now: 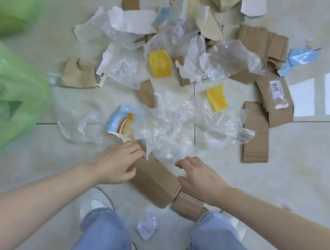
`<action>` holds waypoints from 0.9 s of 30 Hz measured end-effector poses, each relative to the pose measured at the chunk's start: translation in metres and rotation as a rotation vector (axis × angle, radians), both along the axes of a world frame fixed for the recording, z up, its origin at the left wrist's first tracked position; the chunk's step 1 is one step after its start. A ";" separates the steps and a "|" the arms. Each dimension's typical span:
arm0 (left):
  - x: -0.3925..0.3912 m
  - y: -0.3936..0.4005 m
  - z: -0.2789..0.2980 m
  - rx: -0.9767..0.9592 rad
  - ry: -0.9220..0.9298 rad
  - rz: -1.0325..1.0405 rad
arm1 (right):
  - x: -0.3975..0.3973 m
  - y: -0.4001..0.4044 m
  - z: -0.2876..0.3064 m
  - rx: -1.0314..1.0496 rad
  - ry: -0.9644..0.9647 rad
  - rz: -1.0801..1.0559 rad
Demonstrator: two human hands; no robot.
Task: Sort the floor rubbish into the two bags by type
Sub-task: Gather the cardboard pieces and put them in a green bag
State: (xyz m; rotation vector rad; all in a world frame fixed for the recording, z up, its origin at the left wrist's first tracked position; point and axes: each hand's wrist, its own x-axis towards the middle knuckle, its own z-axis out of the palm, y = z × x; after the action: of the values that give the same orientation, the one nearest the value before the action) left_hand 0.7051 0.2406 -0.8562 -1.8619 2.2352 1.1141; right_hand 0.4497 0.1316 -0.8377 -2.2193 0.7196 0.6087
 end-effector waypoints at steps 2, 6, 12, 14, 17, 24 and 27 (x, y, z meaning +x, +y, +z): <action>0.003 0.003 -0.013 -0.081 0.015 -0.054 | -0.001 0.008 -0.017 -0.033 -0.054 0.016; -0.001 0.009 -0.027 -0.240 0.004 -0.180 | -0.004 0.020 -0.044 -0.156 -0.147 0.185; -0.021 0.014 -0.043 -0.238 -0.191 -0.440 | -0.022 0.023 -0.057 -0.225 -0.201 0.366; -0.030 0.017 -0.046 -0.194 -0.276 -0.484 | -0.033 0.023 -0.056 -0.239 -0.185 0.417; -0.042 0.017 -0.042 -0.207 -0.358 -0.504 | -0.049 0.026 -0.053 -0.273 -0.107 0.536; -0.060 0.033 -0.030 -0.322 -0.395 -0.375 | -0.087 0.047 -0.058 -0.528 -0.082 0.480; -0.062 0.044 -0.030 -0.412 -0.389 -0.309 | -0.098 0.050 -0.062 -0.588 -0.036 0.388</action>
State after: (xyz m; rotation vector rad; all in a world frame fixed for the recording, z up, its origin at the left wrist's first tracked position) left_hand 0.6428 0.2848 -0.8866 -1.5786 2.5111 0.2316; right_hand 0.3513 0.1815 -0.9002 -2.9485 0.4870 0.5914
